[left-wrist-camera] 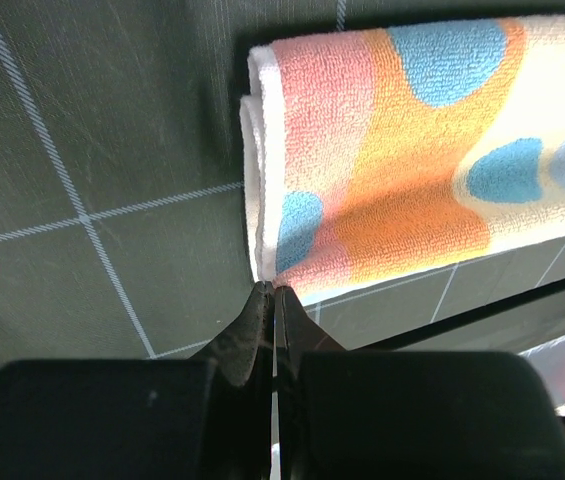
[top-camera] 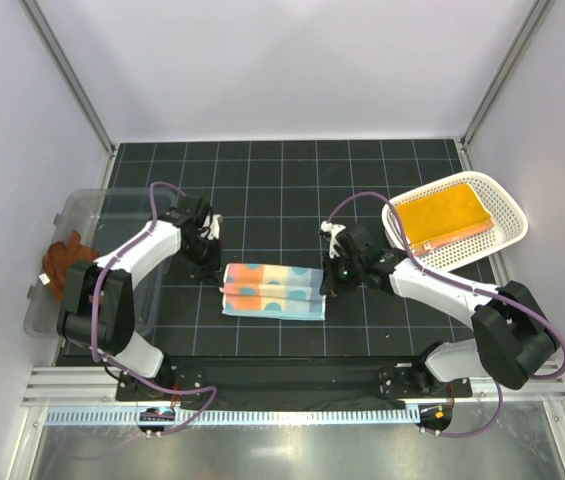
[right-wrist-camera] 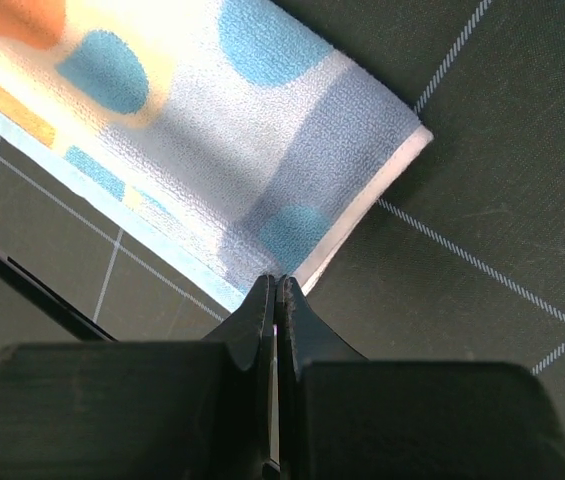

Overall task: Fold and stack the towels
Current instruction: Fold the towel

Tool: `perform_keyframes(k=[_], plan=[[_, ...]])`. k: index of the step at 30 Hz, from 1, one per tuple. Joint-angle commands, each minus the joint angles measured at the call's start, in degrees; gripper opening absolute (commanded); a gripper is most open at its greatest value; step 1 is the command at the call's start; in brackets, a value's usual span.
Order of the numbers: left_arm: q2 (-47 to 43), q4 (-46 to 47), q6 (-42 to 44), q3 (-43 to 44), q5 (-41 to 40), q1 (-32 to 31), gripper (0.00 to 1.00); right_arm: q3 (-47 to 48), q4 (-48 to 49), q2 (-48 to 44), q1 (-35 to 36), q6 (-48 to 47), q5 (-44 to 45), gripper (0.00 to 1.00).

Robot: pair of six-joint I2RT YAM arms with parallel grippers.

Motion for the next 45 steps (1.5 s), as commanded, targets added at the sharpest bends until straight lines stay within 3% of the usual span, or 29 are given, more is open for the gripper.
perform_keyframes(k=[1,11,16,21,27,28,32,36,40,43,45], plan=[[-1.49,-2.08,-0.66,-0.58,-0.30,-0.66,0.02,-1.43,0.53,-1.03,0.18,0.74,1.84,0.01],[-0.09,-5.41,-0.84,1.08,-3.10,-2.95,0.02,-2.93,0.44,-2.79,0.44,0.74,2.10,0.01],[2.02,-7.88,-0.32,2.23,-5.31,-3.83,0.07,-3.54,0.27,-3.31,0.62,0.83,1.66,0.01],[2.46,-9.72,0.39,2.93,-3.38,-6.72,0.11,-3.37,-0.44,-2.79,0.62,0.83,0.52,0.08],[1.23,-13.85,-0.22,3.90,-6.53,-6.91,0.11,-4.07,-1.14,-5.07,0.71,1.89,-0.88,0.09],[0.88,-14.20,-0.66,3.99,-8.63,-6.91,0.11,-3.99,-1.49,-5.16,0.71,2.32,-1.76,0.12],[-1.22,-14.56,-3.46,4.34,-10.40,-6.99,0.22,-4.07,-3.94,-6.12,0.80,3.82,-5.45,0.40],[-6.49,-10.70,-8.37,4.34,-11.38,-6.99,0.30,-3.28,-7.29,-9.11,0.80,6.36,-5.20,0.44],[-10.37,3.08,-13.39,-0.13,1.97,-7.08,0.30,0.48,-8.26,-10.08,0.80,9.08,-3.26,0.39],[-8.09,6.80,-16.30,-2.51,1.03,-9.19,0.28,2.86,-5.02,-7.72,0.80,9.45,-3.17,0.37],[-5.11,5.22,-17.18,-3.31,-2.64,-9.54,0.25,5.23,-6.49,-4.90,0.80,9.10,-1.61,0.42]])
